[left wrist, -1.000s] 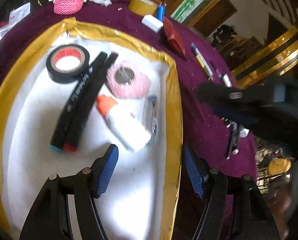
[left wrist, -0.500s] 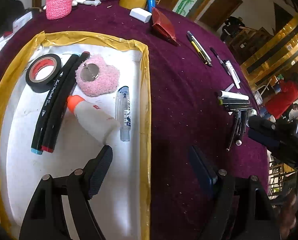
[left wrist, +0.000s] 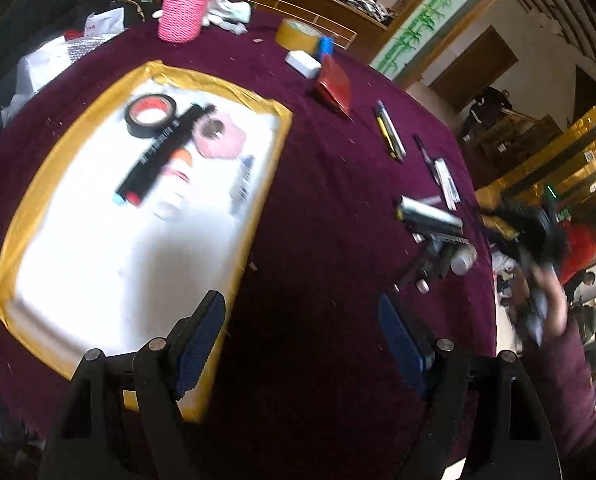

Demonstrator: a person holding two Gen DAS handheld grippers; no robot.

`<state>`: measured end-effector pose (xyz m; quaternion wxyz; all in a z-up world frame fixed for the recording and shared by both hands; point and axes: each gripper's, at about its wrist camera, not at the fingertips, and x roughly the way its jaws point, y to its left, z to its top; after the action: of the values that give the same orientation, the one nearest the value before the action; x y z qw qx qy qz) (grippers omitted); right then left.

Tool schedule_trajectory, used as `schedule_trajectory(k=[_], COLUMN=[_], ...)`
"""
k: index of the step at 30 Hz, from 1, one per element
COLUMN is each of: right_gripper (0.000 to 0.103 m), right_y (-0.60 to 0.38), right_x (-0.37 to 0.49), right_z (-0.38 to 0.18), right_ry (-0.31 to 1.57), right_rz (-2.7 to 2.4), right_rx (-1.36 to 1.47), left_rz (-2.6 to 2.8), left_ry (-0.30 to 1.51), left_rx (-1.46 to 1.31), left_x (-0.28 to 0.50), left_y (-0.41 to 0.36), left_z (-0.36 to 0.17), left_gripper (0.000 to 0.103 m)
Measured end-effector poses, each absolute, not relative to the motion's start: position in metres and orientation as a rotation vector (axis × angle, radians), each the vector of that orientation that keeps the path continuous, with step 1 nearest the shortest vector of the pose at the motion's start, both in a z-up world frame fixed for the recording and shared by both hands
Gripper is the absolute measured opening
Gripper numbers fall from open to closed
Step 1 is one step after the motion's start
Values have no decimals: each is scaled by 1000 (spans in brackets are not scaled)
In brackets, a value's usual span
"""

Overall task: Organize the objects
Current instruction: 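Grasp the long white tube with the left tool while the right tool reaches into the marker pile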

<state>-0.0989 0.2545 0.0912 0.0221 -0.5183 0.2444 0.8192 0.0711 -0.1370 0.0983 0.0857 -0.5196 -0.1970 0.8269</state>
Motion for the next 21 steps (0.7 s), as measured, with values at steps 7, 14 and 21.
schedule_trajectory(k=[7, 14, 21], right_gripper=[39, 39, 39], right_y=[223, 168, 116], right_x=[-153, -126, -82], right_z=[45, 41, 39], right_ry=[694, 641, 499], right_rz=[2501, 2577, 2595], right_rx=[-1919, -2160, -2383], left_rz=[2467, 2471, 2479], left_ry=[-625, -695, -595], left_rx=[-1579, -1600, -1639], left_x=[88, 80, 75], left_y=[-121, -116, -100], left_z=[94, 88, 95], left_gripper=[74, 74, 74])
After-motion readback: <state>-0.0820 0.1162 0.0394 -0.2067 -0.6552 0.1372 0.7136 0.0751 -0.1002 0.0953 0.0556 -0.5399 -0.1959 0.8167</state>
